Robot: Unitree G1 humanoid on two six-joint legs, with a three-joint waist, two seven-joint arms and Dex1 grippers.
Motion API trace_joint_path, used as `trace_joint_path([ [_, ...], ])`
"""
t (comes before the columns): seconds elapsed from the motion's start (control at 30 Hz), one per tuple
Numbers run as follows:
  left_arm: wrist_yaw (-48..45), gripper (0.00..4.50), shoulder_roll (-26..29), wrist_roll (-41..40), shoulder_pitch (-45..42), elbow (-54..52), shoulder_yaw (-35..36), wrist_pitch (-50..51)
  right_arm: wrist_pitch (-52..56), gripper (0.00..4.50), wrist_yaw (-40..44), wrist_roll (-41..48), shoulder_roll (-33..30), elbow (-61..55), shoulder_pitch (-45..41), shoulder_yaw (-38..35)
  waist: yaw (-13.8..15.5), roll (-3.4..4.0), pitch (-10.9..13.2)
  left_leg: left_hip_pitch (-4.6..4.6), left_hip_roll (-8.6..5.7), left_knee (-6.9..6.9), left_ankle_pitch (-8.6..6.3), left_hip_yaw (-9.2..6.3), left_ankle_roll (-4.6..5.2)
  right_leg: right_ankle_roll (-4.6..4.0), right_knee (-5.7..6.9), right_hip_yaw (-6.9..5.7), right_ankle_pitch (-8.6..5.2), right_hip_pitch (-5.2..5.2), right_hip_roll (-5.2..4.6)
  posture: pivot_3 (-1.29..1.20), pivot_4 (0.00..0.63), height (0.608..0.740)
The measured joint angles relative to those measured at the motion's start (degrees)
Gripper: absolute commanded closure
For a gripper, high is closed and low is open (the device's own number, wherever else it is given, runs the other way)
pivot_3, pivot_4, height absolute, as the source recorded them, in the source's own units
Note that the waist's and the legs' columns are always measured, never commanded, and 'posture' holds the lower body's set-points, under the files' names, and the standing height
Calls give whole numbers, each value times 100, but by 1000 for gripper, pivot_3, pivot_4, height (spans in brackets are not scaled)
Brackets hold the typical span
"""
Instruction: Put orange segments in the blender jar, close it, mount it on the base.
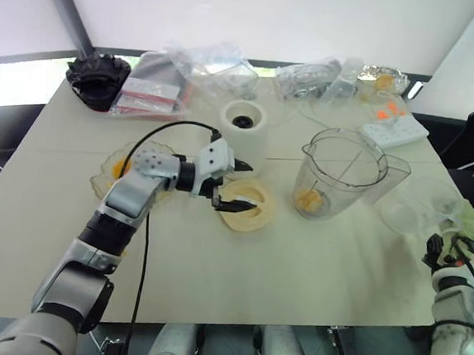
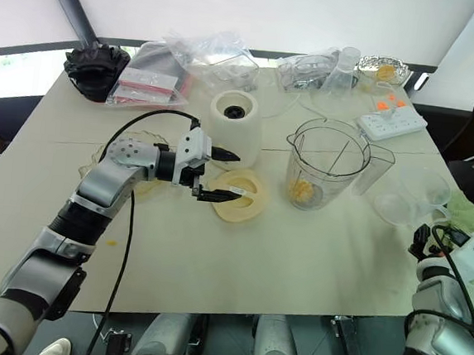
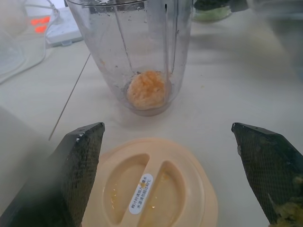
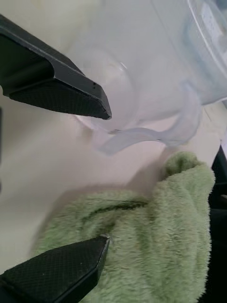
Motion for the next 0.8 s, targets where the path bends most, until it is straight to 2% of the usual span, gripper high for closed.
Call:
trace_joint_path([
  [0.1, -113, 0, 5, 37, -184, 405, -33, -104, 566, 478, -226, 631, 229, -849, 319, -230, 3, -1, 0, 0, 1, 0, 0, -3, 0, -2, 0, -2, -2, 0, 2, 0, 150, 740],
  [0.23, -425, 0, 18, 219, -756, 1288, -50, -589, 1447, 478, -288, 1596, 333, -2119, 1181, -224, 23, 0, 1, -4, 0, -1, 0, -6, 1, -16, -6, -5, -14, 0, 0, 0, 150, 740],
  [0.33, -759, 0, -79, 397, -1178, 2075, -179, -1096, 2125, 478, 0, 2514, -110, -3183, 1870, -235, 27, 14, -7, -5, -5, -1, -8, -5, 13, -2, -17, -5, -24, 8, -7, 0, 150, 740],
  [0.5, -1136, 0, -350, 690, -1651, 3361, -307, -1943, 2415, 478, 538, 3568, -936, -4536, 2942, -295, 175, 6, -3, -17, -7, -26, -22, -10, 37, 23, -24, -34, -38, 1, -6, 0, 150, 740],
  [0.6, -1189, 863, -652, 920, -2062, 4385, -311, -2488, 2334, 419, 598, 3966, -1089, -5160, 3435, -251, 287, 3, -2, -26, -13, -43, -23, -10, 39, 22, -30, -38, -40, -12, -8, 0, 150, 740],
  [0.67, -1144, 1796, -891, 1065, -2317, 4864, -344, -2797, 2250, 419, 575, 4017, -1221, -5461, 3553, -40, 327, 0, -2, -39, -17, -41, -24, -14, 40, 23, -34, -44, -41, -16, -10, 0, 150, 740],
  [0.8, -970, 1796, -1197, 1392, -2537, 5559, -387, -3241, 1975, 419, 404, 3959, -1455, -5577, 3721, 355, 309, -13, -1, -67, -26, -37, -25, -10, 41, 27, -33, -44, -41, -42, -23, 0, 150, 740],
])
